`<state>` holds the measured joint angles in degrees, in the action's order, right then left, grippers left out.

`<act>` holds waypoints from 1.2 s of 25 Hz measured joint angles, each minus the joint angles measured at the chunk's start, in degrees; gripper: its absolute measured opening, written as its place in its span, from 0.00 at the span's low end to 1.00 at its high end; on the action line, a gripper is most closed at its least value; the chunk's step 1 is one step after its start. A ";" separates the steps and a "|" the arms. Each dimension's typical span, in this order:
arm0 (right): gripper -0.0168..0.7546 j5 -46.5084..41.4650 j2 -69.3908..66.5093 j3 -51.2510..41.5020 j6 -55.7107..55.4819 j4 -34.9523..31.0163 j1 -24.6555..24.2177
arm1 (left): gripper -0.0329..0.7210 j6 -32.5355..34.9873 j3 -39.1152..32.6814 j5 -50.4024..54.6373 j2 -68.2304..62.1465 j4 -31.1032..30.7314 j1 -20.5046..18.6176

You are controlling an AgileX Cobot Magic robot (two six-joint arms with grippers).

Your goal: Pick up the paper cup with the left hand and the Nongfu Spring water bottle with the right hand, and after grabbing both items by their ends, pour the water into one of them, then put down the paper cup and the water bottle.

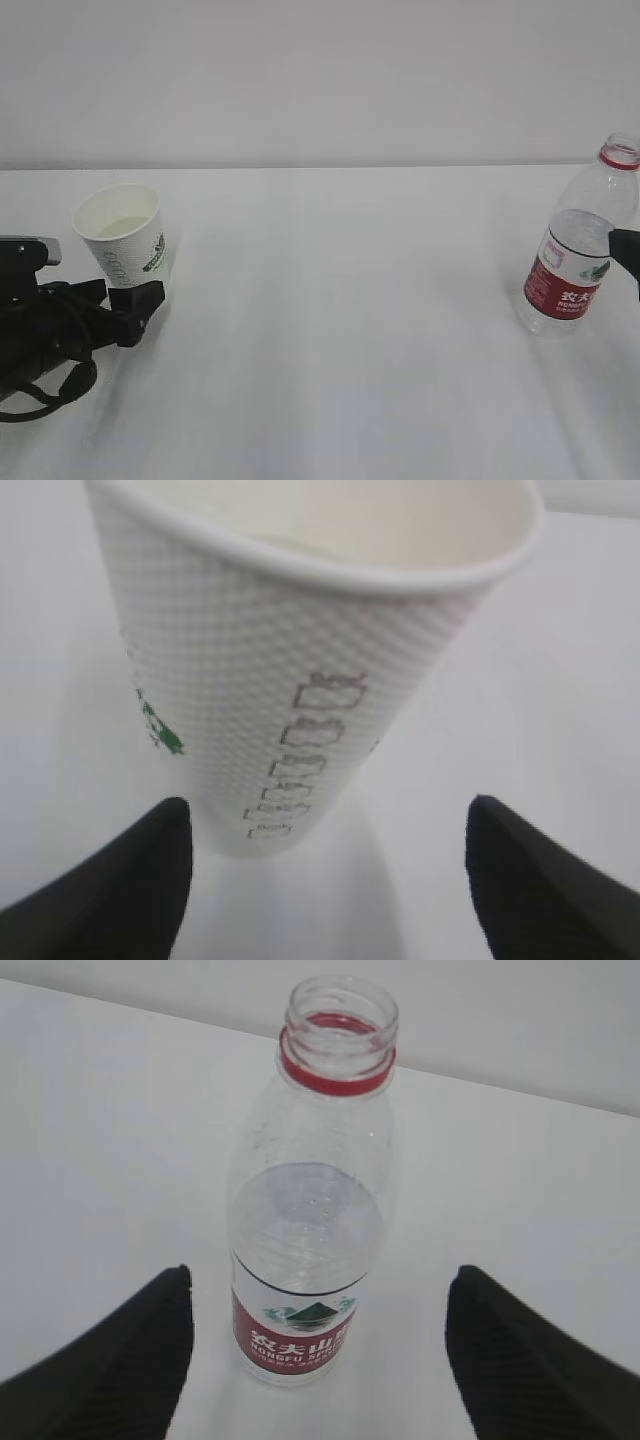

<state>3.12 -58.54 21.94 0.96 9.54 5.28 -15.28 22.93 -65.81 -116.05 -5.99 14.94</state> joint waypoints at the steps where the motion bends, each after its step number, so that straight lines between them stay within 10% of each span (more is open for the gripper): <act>1: 0.79 0.00 0.00 0.00 0.00 0.00 0.00 | 0.86 0.00 -0.60 0.00 0.34 -0.14 0.00; 30: 0.79 -5.60 8.32 5.75 -6.28 0.00 0.00 | 0.80 0.00 -5.04 0.00 16.04 -5.90 0.00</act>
<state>-2.48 -50.21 27.70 -5.32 9.54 5.28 -15.28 17.89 -65.81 -100.00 -11.89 14.94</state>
